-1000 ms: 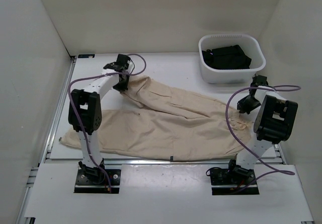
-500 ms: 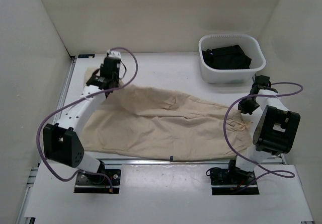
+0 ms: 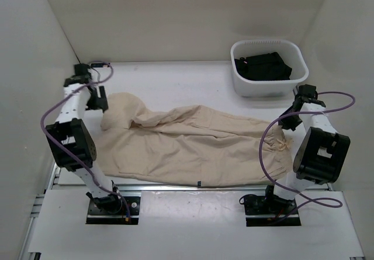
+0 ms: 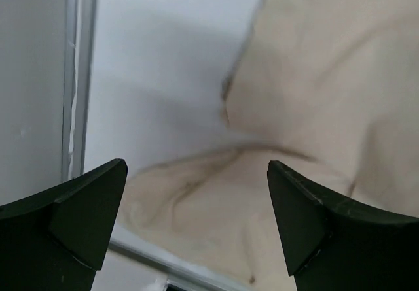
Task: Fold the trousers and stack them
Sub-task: Flatten the trousers out
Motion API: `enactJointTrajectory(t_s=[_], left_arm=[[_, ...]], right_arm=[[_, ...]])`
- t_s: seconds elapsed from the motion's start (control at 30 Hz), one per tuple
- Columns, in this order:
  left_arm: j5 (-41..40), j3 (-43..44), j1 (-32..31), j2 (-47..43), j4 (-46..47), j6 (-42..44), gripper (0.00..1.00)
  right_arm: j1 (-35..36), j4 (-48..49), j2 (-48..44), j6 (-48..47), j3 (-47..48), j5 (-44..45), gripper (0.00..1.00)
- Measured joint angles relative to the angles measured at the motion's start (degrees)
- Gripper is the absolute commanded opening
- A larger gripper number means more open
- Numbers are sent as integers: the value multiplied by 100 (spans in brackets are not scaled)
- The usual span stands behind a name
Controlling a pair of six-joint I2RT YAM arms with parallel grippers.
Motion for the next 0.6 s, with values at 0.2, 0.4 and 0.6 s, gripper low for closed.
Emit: enactJointTrajectory(t_s=[0.2,0.4,0.6], left_arm=[[1318,1379,1012,1121,-146,-26,100],[2179,1832,857,2769,-608,-26,100],[2533,2096,782,3032,-1117,-74,46]], right_arm=[[-2,-79,-55,-103,118,9,0],[-2,-94,-55,-142,118,9,0],[-2,-81,-55,-153,118,7,0]])
